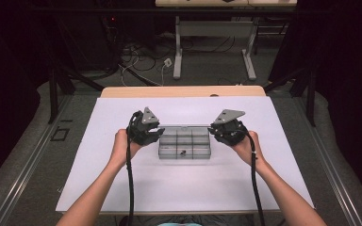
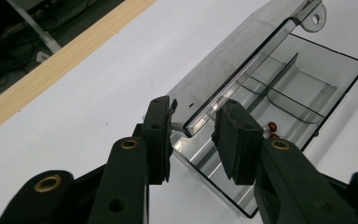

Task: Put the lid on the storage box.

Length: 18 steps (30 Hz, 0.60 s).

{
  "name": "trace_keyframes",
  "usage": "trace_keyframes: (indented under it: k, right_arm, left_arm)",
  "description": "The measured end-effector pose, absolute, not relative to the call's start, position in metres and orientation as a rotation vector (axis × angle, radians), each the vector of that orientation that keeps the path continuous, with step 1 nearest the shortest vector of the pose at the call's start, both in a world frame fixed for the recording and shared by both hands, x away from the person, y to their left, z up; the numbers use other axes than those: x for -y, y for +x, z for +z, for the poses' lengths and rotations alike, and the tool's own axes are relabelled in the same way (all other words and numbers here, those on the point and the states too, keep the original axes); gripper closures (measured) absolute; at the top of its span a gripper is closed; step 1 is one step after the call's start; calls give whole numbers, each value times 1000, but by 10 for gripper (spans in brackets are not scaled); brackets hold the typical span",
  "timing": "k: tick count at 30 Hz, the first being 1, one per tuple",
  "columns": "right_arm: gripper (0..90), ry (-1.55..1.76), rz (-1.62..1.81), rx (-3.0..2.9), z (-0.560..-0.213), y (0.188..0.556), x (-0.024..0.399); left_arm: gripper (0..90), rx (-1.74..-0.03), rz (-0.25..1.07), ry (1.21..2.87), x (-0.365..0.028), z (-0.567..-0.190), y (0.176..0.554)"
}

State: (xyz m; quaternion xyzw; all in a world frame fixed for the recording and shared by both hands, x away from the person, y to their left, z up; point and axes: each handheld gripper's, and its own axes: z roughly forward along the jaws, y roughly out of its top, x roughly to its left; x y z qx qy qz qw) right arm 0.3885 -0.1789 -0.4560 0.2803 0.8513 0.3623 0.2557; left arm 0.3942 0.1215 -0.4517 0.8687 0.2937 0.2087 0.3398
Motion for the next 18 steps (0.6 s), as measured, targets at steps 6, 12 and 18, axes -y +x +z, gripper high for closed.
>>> trace_keyframes:
  k: [6, 12, 18]
  right_arm:
    - [772, 751, 970, -2324, -458, 386, 178]
    - [770, 756, 969, -2338, -458, 382, 179]
    - [764, 755, 958, -2347, -462, 377, 178]
  left_arm:
    - [647, -758, 563, 2270, -118, -454, 392]
    - [644, -748, 547, 2290, -119, -455, 389]
    - [635, -735, 569, 2294, -117, -461, 384]
